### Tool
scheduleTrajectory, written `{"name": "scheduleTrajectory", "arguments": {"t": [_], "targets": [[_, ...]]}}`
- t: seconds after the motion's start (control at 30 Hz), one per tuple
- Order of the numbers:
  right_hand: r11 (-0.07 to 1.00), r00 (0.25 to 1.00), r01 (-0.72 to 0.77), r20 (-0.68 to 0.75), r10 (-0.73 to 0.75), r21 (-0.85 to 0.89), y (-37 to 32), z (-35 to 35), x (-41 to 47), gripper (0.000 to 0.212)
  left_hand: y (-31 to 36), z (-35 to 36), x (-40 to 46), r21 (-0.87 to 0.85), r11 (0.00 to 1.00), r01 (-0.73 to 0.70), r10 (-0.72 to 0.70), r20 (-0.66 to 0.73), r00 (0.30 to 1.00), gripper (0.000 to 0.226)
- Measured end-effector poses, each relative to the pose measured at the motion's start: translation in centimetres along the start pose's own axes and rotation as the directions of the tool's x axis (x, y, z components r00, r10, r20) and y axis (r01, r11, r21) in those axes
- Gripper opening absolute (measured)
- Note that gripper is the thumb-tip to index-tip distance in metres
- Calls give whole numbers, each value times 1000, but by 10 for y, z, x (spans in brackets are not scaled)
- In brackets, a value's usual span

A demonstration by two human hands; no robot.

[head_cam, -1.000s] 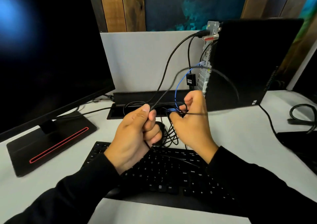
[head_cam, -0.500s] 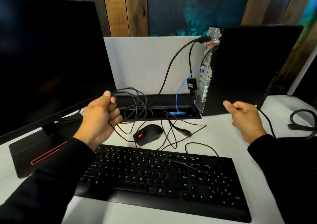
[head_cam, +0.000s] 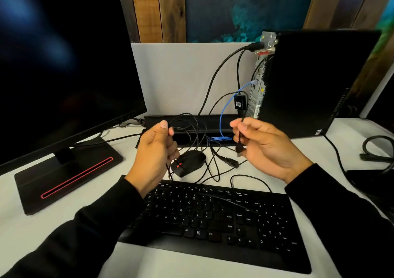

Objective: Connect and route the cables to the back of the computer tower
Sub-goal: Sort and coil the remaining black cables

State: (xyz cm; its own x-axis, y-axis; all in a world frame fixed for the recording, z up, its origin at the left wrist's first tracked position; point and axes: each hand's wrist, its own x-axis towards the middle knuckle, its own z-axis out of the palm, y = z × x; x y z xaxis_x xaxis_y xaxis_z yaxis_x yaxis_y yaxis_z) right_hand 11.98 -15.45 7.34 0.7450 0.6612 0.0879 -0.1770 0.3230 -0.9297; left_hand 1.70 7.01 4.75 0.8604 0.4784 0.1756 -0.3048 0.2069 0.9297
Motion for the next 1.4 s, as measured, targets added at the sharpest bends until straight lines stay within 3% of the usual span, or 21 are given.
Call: {"name": "scheduleTrajectory", "arguments": {"t": [0.07,0.17,0.23,0.3,0.37,0.43,0.5,0.57,0.67,0.77,0.83,0.9,0.97,1.03,1.07,1.17,1.3,1.4], "targets": [[993,993,115,23,-115,21,2,23,-4,17,-3,8,-7,7,1000,-9,8,10,1000,38],[915,926,338,-97,-365,-222,14,50,-8,10,-4,23,-19,-1,1000,-24,24,53,998,38],[832,876,367,-145,-459,-416,29,55,-8,11,-4,31,-25,-33,999,-8,11,84,996,37],[591,796,346,-105,-596,-729,45,50,-7,12,-2,34,-28,-82,996,23,-15,96,995,37],[370,732,322,-19,-682,-871,57,42,-5,13,1,35,-29,-151,986,73,-60,88,994,37],[412,770,330,-11,-638,-849,63,38,-7,13,3,38,-30,-217,968,130,-114,84,990,37],[622,874,314,-37,-484,-717,63,42,-9,15,3,40,-31,-260,952,164,-149,77,986,37],[774,930,268,-55,-363,-574,62,45,-8,19,3,39,-31,-293,937,188,-178,61,982,37],[850,951,274,-7,-310,-451,58,42,-6,25,2,35,-28,-336,918,213,-215,31,976,36],[730,940,308,77,-332,-610,55,37,-6,46,3,34,-25,-363,907,216,-230,5,973,36],[646,942,268,55,-331,-714,53,30,-6,62,7,28,-19,-383,904,189,-216,-29,976,37],[563,947,215,30,-320,-798,55,12,-2,50,15,17,-8,-420,895,148,-197,-77,977,36],[319,967,147,68,-244,-936,57,-15,1,12,23,6,1,-407,908,98,-166,-134,977,36],[-68,997,74,75,-18,-995,54,-33,-1,27,27,-3,6,-360,931,56,-130,-186,974,38],[-160,996,63,52,75,-985,53,-35,-3,29,27,-7,8,-335,941,38,-114,-209,971,39],[-151,976,133,103,193,-980,36,-24,-8,27,30,-18,15,-256,967,-5,-68,-277,959,40],[-95,950,119,86,301,-988,8,-22,-2,46,39,-51,31,-242,970,-34,-64,-384,921,42],[-68,963,32,13,270,-997,-3,-45,0,26,36,-66,40,-260,965,-19,-96,-420,903,43]]}}
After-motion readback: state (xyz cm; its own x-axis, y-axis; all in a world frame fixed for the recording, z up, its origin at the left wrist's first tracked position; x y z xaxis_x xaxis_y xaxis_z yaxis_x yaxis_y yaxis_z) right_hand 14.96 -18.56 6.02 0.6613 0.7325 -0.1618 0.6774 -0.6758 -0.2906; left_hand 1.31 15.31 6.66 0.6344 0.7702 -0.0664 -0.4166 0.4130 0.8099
